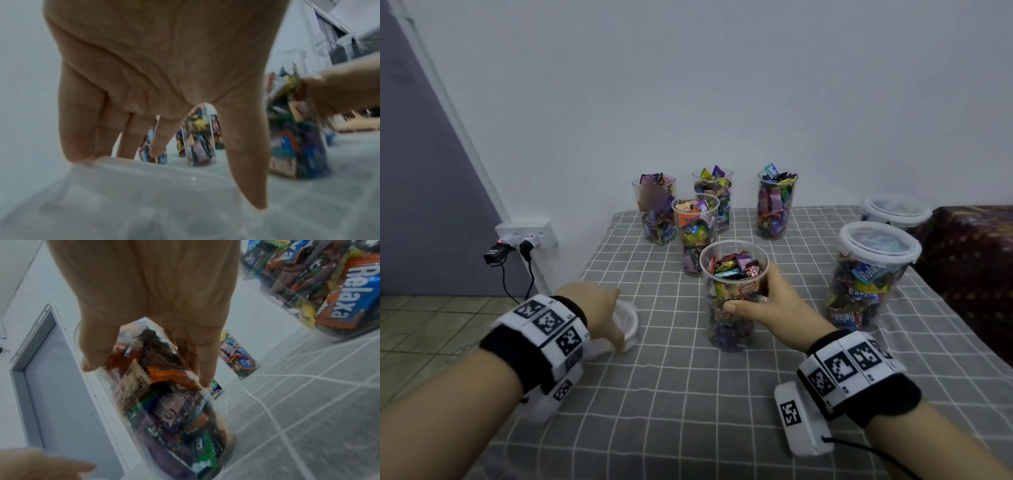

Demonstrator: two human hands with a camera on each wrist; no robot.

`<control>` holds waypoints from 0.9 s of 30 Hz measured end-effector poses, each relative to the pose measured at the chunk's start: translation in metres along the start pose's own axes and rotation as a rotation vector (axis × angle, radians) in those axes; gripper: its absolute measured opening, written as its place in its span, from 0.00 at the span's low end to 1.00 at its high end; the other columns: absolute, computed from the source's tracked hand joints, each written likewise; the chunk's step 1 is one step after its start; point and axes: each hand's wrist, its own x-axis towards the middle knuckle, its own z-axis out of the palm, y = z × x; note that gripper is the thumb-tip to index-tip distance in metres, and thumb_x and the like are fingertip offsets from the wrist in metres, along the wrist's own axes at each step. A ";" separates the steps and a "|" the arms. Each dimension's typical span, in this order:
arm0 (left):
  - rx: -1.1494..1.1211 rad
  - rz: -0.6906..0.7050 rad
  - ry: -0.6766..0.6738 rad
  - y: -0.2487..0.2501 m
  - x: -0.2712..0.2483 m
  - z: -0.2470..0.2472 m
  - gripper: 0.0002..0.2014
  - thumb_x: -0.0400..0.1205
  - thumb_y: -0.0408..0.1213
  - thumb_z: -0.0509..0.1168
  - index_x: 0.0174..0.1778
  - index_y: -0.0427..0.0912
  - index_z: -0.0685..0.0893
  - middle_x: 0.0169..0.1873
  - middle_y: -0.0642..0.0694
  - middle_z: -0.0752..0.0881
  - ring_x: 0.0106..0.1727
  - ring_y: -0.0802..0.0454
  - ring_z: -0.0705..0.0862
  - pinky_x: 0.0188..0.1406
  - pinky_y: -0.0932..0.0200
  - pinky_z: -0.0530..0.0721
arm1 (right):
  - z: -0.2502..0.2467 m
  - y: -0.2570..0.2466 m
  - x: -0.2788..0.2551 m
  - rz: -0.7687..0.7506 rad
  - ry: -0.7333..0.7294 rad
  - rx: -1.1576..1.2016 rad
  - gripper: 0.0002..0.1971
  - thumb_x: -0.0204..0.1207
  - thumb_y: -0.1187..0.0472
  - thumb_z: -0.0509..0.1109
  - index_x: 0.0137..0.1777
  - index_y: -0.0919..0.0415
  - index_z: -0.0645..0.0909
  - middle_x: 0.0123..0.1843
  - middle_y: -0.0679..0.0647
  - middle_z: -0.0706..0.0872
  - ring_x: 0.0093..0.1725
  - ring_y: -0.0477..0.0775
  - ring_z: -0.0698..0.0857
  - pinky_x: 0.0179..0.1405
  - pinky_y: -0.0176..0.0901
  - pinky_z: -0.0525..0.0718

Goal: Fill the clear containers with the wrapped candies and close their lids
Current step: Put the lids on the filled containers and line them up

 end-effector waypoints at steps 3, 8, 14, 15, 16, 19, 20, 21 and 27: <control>-0.240 0.038 0.083 -0.006 -0.014 -0.027 0.48 0.66 0.68 0.68 0.79 0.46 0.64 0.71 0.46 0.78 0.68 0.47 0.77 0.66 0.54 0.76 | 0.000 -0.001 0.000 0.003 0.003 -0.005 0.32 0.67 0.60 0.80 0.67 0.51 0.68 0.60 0.41 0.81 0.59 0.36 0.79 0.55 0.29 0.78; -0.589 0.248 0.210 0.006 -0.039 -0.075 0.58 0.50 0.72 0.63 0.79 0.52 0.64 0.71 0.48 0.78 0.68 0.50 0.76 0.60 0.63 0.68 | 0.001 0.000 -0.002 0.005 0.007 -0.007 0.32 0.66 0.58 0.80 0.67 0.49 0.67 0.60 0.41 0.81 0.61 0.39 0.80 0.59 0.35 0.79; -0.551 0.386 0.271 0.052 -0.035 -0.103 0.54 0.50 0.69 0.65 0.76 0.55 0.69 0.63 0.51 0.81 0.64 0.51 0.78 0.66 0.54 0.74 | 0.002 0.001 -0.002 0.008 0.026 -0.014 0.35 0.63 0.54 0.82 0.67 0.48 0.68 0.61 0.43 0.82 0.61 0.42 0.81 0.66 0.50 0.80; -0.514 0.394 0.276 0.060 -0.034 -0.105 0.51 0.53 0.68 0.65 0.74 0.51 0.72 0.60 0.49 0.82 0.63 0.49 0.79 0.63 0.54 0.75 | 0.003 0.001 -0.002 0.010 0.029 -0.010 0.35 0.64 0.55 0.82 0.67 0.49 0.68 0.60 0.43 0.83 0.61 0.42 0.82 0.66 0.50 0.80; -0.477 0.403 0.279 0.068 -0.033 -0.107 0.48 0.55 0.68 0.67 0.71 0.47 0.75 0.57 0.49 0.82 0.61 0.47 0.79 0.57 0.54 0.76 | 0.002 0.001 -0.003 0.011 0.031 -0.006 0.34 0.64 0.56 0.82 0.67 0.49 0.68 0.60 0.44 0.83 0.61 0.42 0.82 0.65 0.50 0.81; -0.372 0.390 0.299 0.082 -0.028 -0.107 0.39 0.69 0.61 0.71 0.74 0.47 0.71 0.66 0.49 0.79 0.63 0.48 0.77 0.50 0.58 0.72 | 0.002 -0.001 -0.004 0.012 0.032 -0.001 0.32 0.65 0.58 0.82 0.66 0.49 0.68 0.58 0.44 0.83 0.59 0.40 0.82 0.61 0.44 0.81; -0.350 0.390 0.317 0.084 -0.026 -0.107 0.38 0.71 0.59 0.70 0.74 0.47 0.70 0.67 0.48 0.78 0.61 0.49 0.76 0.50 0.58 0.72 | 0.002 -0.001 -0.004 0.011 0.031 0.000 0.32 0.66 0.59 0.81 0.65 0.49 0.67 0.58 0.43 0.82 0.58 0.38 0.82 0.59 0.40 0.81; -0.337 0.389 0.328 0.085 -0.024 -0.108 0.36 0.71 0.59 0.70 0.73 0.47 0.71 0.66 0.48 0.79 0.59 0.49 0.77 0.50 0.57 0.73 | 0.002 -0.001 -0.004 0.009 0.033 -0.001 0.32 0.66 0.59 0.81 0.65 0.48 0.67 0.58 0.42 0.82 0.58 0.37 0.82 0.59 0.38 0.80; -0.306 0.398 0.343 0.087 -0.021 -0.110 0.43 0.69 0.62 0.70 0.78 0.46 0.67 0.71 0.46 0.76 0.69 0.47 0.75 0.66 0.51 0.75 | 0.002 0.001 -0.004 -0.006 0.037 -0.021 0.33 0.65 0.56 0.82 0.66 0.46 0.66 0.61 0.43 0.82 0.61 0.42 0.81 0.64 0.46 0.79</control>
